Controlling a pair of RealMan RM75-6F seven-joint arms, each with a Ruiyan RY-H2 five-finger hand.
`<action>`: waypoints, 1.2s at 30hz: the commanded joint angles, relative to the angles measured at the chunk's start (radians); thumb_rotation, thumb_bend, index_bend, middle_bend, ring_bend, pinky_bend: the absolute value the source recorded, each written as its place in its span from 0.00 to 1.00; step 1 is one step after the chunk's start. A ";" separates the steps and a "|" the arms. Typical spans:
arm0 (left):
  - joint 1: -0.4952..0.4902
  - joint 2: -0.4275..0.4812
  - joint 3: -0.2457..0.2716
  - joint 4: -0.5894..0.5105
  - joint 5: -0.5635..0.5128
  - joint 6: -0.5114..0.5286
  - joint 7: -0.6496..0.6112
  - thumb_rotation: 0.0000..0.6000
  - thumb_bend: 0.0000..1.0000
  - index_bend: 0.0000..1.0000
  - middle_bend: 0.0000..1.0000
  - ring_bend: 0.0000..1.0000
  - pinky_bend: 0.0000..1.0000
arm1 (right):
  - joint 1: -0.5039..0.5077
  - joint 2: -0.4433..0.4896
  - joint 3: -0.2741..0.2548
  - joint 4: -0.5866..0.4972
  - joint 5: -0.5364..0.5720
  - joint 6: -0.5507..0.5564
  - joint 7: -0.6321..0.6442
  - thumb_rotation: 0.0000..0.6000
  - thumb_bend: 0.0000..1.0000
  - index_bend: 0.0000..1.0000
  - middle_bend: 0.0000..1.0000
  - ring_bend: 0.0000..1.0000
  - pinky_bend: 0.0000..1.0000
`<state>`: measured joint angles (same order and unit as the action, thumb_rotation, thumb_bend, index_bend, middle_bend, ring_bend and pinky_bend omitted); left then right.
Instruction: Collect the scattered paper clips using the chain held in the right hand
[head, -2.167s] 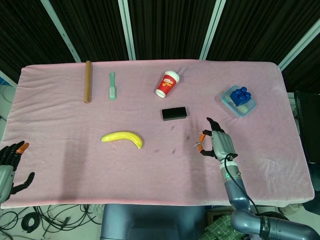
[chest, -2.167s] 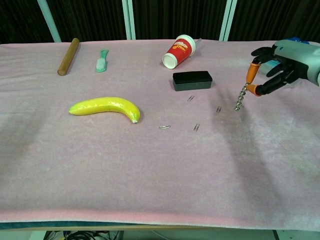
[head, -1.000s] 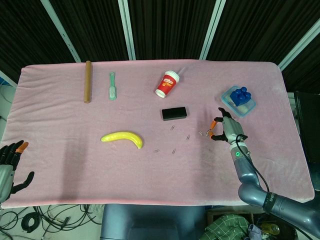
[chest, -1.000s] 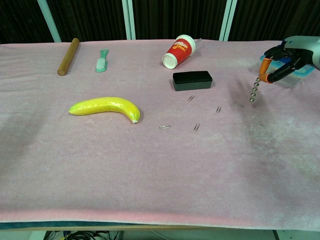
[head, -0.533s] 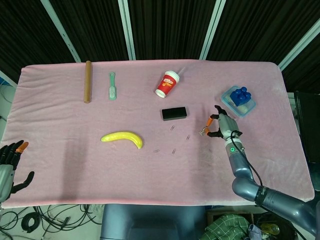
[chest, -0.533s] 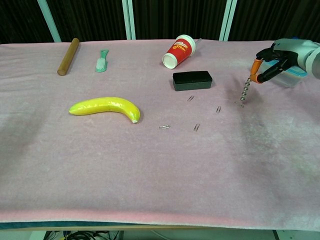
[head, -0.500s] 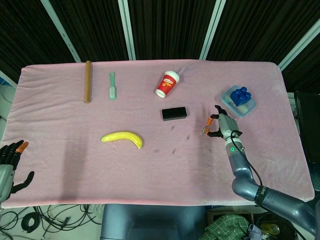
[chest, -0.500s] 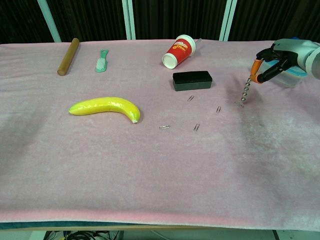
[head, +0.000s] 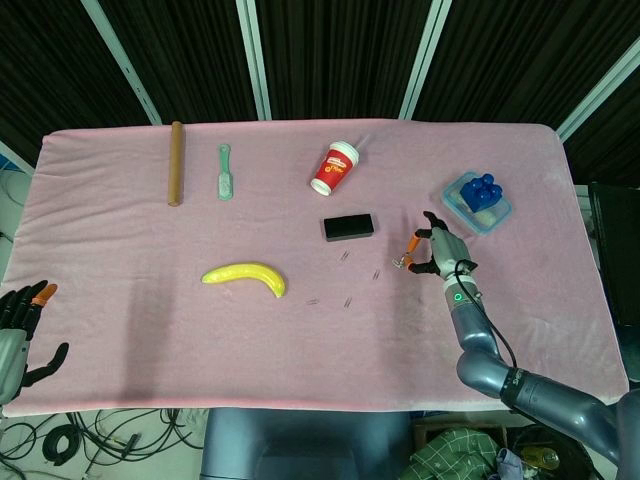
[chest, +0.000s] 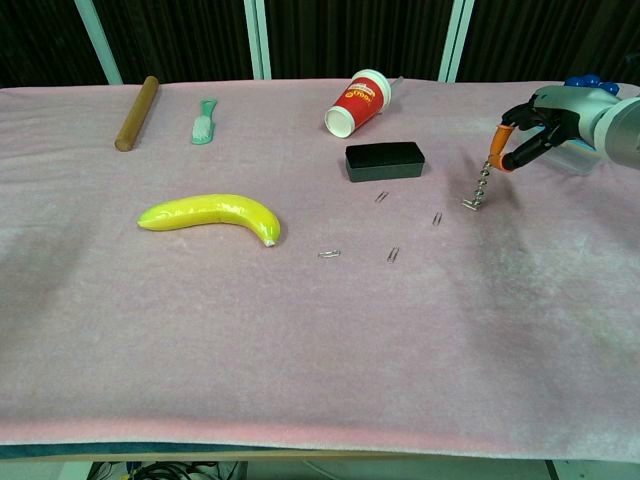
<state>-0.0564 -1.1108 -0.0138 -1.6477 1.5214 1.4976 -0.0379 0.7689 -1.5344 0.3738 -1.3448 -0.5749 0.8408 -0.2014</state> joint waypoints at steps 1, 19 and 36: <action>0.000 0.000 0.000 0.000 0.000 0.000 -0.001 1.00 0.36 0.10 0.04 0.00 0.00 | 0.002 0.000 -0.001 0.000 0.002 0.002 0.001 1.00 0.40 0.64 0.00 0.00 0.17; 0.000 0.003 0.002 -0.001 0.003 -0.001 -0.010 1.00 0.36 0.10 0.04 0.00 0.00 | 0.050 -0.001 0.006 -0.128 0.024 0.073 -0.049 1.00 0.40 0.64 0.00 0.00 0.17; -0.001 0.006 0.004 0.002 0.007 -0.004 -0.020 1.00 0.36 0.10 0.04 0.00 0.00 | 0.075 -0.031 -0.019 -0.118 0.059 0.084 -0.080 1.00 0.40 0.65 0.00 0.00 0.17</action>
<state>-0.0578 -1.1048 -0.0099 -1.6455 1.5282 1.4942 -0.0578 0.8446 -1.5655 0.3559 -1.4626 -0.5161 0.9256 -0.2819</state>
